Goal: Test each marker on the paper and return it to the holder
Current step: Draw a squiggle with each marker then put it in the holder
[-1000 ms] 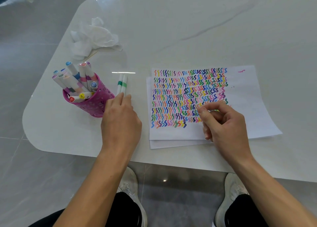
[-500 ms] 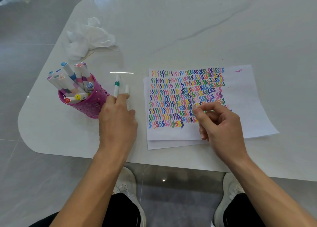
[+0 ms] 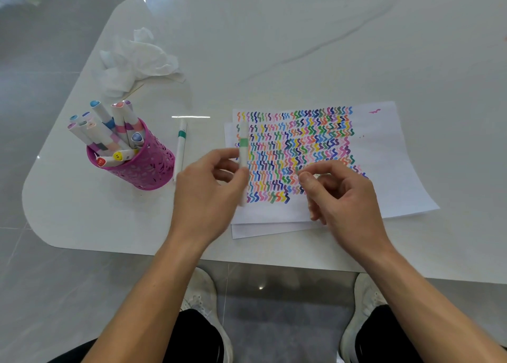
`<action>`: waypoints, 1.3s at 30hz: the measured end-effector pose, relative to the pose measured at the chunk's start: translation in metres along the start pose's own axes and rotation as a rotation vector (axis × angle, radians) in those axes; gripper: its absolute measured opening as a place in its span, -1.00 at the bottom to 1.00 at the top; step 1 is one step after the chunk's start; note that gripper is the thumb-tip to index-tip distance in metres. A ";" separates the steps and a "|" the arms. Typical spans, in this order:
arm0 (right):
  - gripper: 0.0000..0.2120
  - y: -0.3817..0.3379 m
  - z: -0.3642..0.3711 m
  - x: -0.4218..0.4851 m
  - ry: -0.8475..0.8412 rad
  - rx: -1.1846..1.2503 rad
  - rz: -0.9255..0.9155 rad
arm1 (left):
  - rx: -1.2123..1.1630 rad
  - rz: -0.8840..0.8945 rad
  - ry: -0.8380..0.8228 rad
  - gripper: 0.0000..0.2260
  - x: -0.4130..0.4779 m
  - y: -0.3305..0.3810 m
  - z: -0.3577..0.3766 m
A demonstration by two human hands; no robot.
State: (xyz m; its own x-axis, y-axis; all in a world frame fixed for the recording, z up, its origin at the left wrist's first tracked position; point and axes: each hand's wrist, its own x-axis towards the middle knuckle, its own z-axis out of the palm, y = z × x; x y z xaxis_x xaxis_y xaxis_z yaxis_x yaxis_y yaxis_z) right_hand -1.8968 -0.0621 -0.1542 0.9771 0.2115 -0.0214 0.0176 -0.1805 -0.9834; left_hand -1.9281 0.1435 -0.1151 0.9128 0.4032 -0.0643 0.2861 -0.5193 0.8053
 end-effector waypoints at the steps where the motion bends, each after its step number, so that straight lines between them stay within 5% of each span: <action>1: -0.97 -0.001 0.001 0.000 -0.019 0.005 -0.003 | -0.106 -0.018 -0.056 -0.79 -0.002 0.002 0.003; 6: -0.74 -0.006 0.006 -0.001 -0.070 -0.003 0.001 | -0.294 -0.009 -0.295 -0.78 -0.015 0.010 0.018; 10: -0.81 -0.010 0.006 -0.001 -0.080 -0.037 -0.001 | -0.337 -0.007 -0.380 -0.77 -0.022 0.009 0.024; 20: -0.89 -0.016 -0.004 -0.002 -0.118 -0.298 -0.179 | -0.165 0.182 -0.247 -0.69 -0.017 0.013 0.012; 27: -0.81 -0.017 -0.012 -0.003 -0.185 -0.592 -0.369 | 0.308 0.430 -0.286 -0.77 -0.020 0.009 0.014; 39: -0.59 -0.015 -0.014 -0.006 -0.238 -0.861 -0.337 | 0.383 0.427 -0.386 -0.74 -0.024 0.006 0.021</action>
State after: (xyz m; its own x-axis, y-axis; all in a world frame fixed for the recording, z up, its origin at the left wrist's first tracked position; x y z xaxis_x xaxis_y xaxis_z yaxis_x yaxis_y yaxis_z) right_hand -1.8995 -0.0737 -0.1364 0.8254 0.5538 0.1094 0.5326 -0.6996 -0.4764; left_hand -1.9422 0.1148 -0.1212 0.9864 -0.1566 -0.0505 -0.1040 -0.8312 0.5462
